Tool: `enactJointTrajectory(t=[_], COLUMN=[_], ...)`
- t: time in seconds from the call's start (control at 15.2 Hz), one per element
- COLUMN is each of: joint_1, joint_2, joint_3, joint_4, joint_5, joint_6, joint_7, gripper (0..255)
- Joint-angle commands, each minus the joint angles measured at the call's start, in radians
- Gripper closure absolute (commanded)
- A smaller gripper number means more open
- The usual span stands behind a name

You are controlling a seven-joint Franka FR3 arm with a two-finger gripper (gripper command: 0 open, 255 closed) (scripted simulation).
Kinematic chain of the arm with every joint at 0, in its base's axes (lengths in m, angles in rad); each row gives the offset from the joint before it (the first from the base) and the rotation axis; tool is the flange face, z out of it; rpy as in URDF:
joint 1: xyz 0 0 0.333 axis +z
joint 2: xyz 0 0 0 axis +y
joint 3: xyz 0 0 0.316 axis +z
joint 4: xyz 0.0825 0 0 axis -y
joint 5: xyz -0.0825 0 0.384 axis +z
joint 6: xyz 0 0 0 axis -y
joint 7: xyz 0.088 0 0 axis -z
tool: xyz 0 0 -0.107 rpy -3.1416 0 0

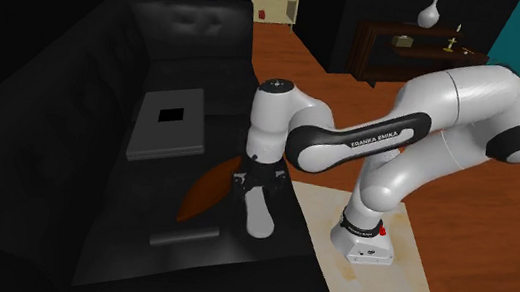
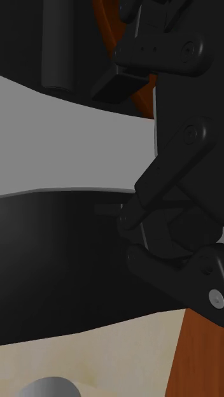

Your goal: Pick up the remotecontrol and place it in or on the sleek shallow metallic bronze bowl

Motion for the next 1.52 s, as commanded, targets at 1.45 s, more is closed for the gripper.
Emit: enactJointTrajectory(t=[1.45], joint_1=[-0.242], joint_2=[0.504], joint_3=[-0.029], joint_4=[0.292], joint_5=[-0.261], joint_6=[0.176], joint_7=[-0.087], gripper=[255])
